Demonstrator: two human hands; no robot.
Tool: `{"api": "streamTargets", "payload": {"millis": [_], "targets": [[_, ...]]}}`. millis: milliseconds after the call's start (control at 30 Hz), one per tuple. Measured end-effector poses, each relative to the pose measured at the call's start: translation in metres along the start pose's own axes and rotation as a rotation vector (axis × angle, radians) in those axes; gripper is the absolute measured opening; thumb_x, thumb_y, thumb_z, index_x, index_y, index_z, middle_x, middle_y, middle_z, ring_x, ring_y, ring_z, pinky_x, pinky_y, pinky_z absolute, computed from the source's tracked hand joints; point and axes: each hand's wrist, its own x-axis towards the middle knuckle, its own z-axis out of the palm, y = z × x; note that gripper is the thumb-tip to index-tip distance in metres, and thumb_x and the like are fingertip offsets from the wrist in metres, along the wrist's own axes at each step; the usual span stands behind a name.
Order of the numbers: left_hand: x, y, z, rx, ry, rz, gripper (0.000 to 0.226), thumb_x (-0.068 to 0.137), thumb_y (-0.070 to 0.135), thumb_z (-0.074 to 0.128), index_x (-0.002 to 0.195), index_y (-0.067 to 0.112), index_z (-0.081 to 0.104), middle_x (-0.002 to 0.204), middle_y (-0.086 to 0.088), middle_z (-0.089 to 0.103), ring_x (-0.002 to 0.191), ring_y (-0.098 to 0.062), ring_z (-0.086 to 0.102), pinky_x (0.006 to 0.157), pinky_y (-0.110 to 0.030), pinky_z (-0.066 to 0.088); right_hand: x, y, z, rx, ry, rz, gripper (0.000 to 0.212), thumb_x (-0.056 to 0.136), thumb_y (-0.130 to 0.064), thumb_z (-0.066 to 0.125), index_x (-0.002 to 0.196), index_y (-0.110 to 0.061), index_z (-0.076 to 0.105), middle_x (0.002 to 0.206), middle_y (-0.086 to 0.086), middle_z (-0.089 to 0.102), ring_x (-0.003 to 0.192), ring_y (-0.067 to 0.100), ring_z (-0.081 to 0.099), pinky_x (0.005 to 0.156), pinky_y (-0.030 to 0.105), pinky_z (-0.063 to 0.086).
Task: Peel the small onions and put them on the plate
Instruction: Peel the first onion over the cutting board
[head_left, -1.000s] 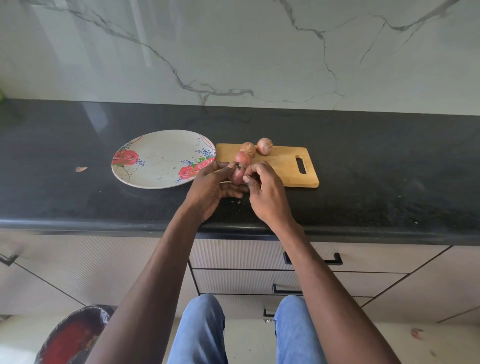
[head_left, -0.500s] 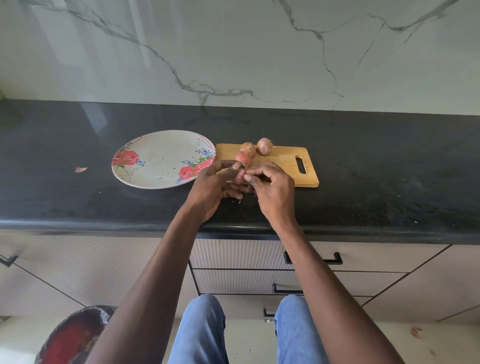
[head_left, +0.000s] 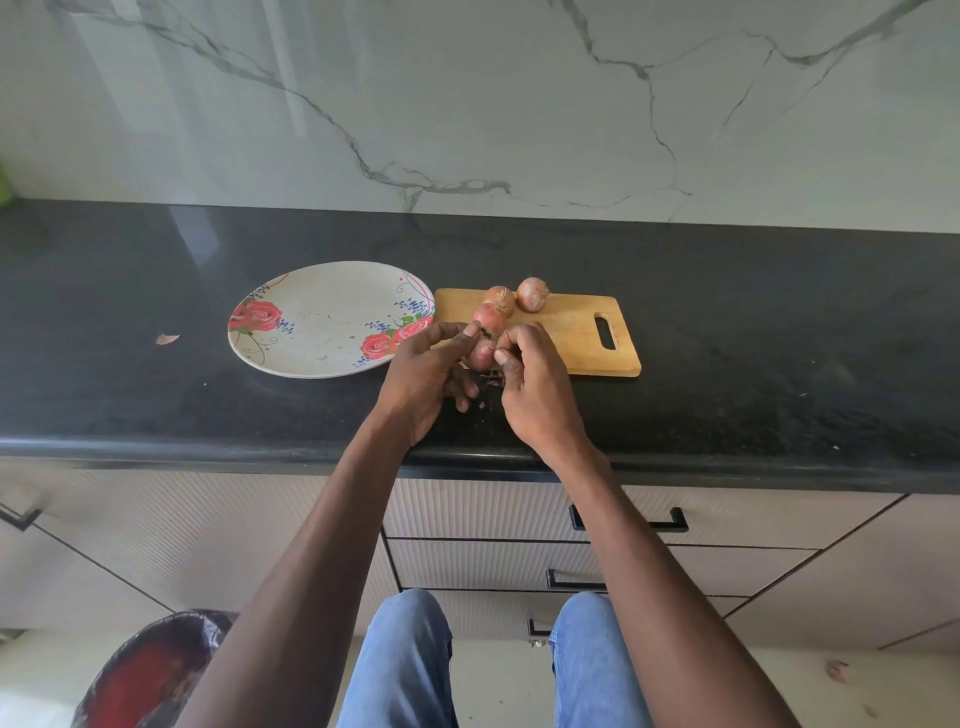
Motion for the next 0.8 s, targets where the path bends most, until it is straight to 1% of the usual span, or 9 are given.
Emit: {"api": "streamTargets", "payload": {"millis": [133,300,433,500,533,633,667,733,800], "targets": [[0.001,0.000,0.002,-0.054,0.031,0.010,0.017,0.101,0.022,0.060,0.097,0.005,0.060,0.072,-0.011,0.064,0.045,-0.017,0.057,0.037,-0.025,0.044,0.000,-0.003,0.001,0.014,-0.037,-0.024,0.026,0.095,0.007,0.055,0.090,-0.016,0.043,0.096,0.000,0.047,0.089,0.013,0.045,0.077,0.010,0.037],[0.001,0.002,0.003,-0.100,0.069,0.004,0.019,0.102,0.022,0.058,0.096,0.004,0.059,0.071,-0.012,0.065,0.045,-0.016,0.059,0.038,-0.024,0.045,-0.002,-0.004,0.001,0.024,-0.048,-0.018,0.026,0.096,0.006,0.055,0.091,-0.016,0.043,0.097,0.000,0.047,0.091,0.015,0.050,0.076,0.010,0.039],[0.000,0.004,0.003,-0.087,0.040,-0.022,0.019,0.102,0.022,0.058,0.113,0.006,0.055,0.080,-0.013,0.067,0.048,-0.018,0.059,0.039,-0.024,0.046,-0.003,-0.006,-0.002,0.032,-0.026,0.037,0.021,0.097,0.006,0.054,0.094,-0.013,0.046,0.096,0.004,0.053,0.085,0.012,0.050,0.069,0.008,0.040],[-0.001,0.006,0.001,-0.066,0.002,-0.056,0.021,0.103,0.020,0.056,0.123,0.011,0.058,0.085,-0.015,0.069,0.049,-0.019,0.058,0.038,-0.024,0.044,-0.003,-0.006,-0.003,0.045,-0.006,0.080,0.015,0.098,0.004,0.052,0.096,-0.010,0.048,0.093,0.005,0.056,0.083,0.012,0.052,0.066,0.010,0.042],[-0.001,0.006,0.000,-0.051,-0.027,-0.070,0.021,0.104,0.018,0.053,0.123,0.012,0.060,0.086,-0.015,0.069,0.048,-0.019,0.057,0.038,-0.023,0.043,-0.003,-0.006,-0.003,0.048,0.008,0.098,0.012,0.099,0.003,0.052,0.097,-0.009,0.049,0.092,0.004,0.056,0.083,0.011,0.053,0.065,0.011,0.043],[-0.003,0.008,0.000,-0.002,-0.111,-0.091,0.013,0.102,0.012,0.052,0.108,0.008,0.063,0.078,-0.014,0.067,0.046,-0.016,0.057,0.037,-0.021,0.042,-0.002,-0.006,-0.003,0.067,0.053,0.145,0.010,0.101,-0.001,0.050,0.099,-0.010,0.049,0.094,0.002,0.059,0.087,0.013,0.060,0.069,0.021,0.052],[-0.004,0.009,0.001,0.005,-0.131,-0.093,0.011,0.097,0.015,0.057,0.103,0.006,0.061,0.075,-0.014,0.067,0.046,-0.016,0.058,0.037,-0.021,0.043,-0.002,-0.007,-0.004,0.073,0.066,0.153,0.009,0.101,-0.001,0.051,0.100,-0.010,0.049,0.095,0.002,0.059,0.088,0.012,0.060,0.070,0.020,0.052],[-0.004,0.010,0.002,0.003,-0.149,-0.101,0.020,0.090,0.021,0.064,0.100,0.004,0.058,0.072,-0.014,0.068,0.049,-0.019,0.061,0.039,-0.022,0.046,-0.002,-0.009,-0.005,0.083,0.087,0.154,0.007,0.101,-0.002,0.051,0.100,-0.009,0.050,0.096,0.000,0.059,0.086,0.008,0.057,0.069,0.014,0.048],[-0.003,0.011,0.002,-0.032,-0.140,-0.105,0.017,0.095,0.018,0.062,0.100,0.004,0.055,0.074,-0.016,0.068,0.050,-0.021,0.063,0.040,-0.023,0.048,-0.002,-0.010,-0.006,0.100,0.100,0.162,0.010,0.100,-0.001,0.053,0.107,-0.008,0.054,0.100,-0.004,0.059,0.091,0.003,0.056,0.073,0.010,0.047]]}}
